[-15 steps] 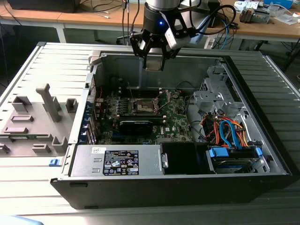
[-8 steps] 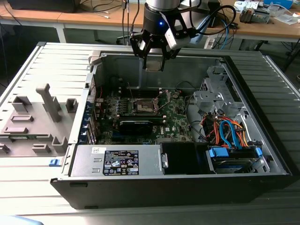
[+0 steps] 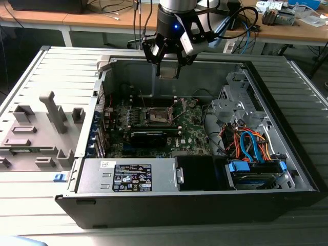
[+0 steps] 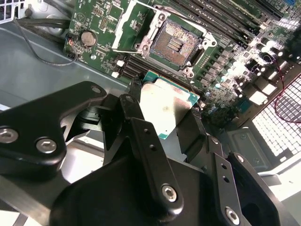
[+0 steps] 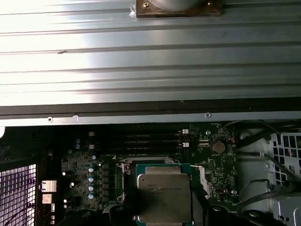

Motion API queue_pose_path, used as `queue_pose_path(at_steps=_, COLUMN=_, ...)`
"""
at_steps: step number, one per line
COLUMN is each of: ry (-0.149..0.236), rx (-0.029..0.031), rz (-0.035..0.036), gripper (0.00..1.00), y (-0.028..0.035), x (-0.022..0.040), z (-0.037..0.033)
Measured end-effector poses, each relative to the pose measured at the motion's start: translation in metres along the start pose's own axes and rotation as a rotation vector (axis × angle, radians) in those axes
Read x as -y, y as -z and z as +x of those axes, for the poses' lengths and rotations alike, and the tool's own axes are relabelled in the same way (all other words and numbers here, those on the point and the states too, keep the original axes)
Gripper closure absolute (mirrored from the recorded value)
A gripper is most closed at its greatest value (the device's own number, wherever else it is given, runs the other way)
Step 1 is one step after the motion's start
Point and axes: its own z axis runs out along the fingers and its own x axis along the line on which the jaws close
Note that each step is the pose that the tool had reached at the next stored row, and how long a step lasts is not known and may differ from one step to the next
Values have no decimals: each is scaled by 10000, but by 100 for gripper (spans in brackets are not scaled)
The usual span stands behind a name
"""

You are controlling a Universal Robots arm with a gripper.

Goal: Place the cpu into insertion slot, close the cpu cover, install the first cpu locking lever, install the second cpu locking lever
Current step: 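Place the cpu into insertion slot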

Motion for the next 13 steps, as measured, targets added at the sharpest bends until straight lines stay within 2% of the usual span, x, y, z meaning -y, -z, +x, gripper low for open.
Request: queue_pose_path(at_steps=13, ry=0, rx=0, rz=1, gripper=45, y=-8, x=27, z=-1)
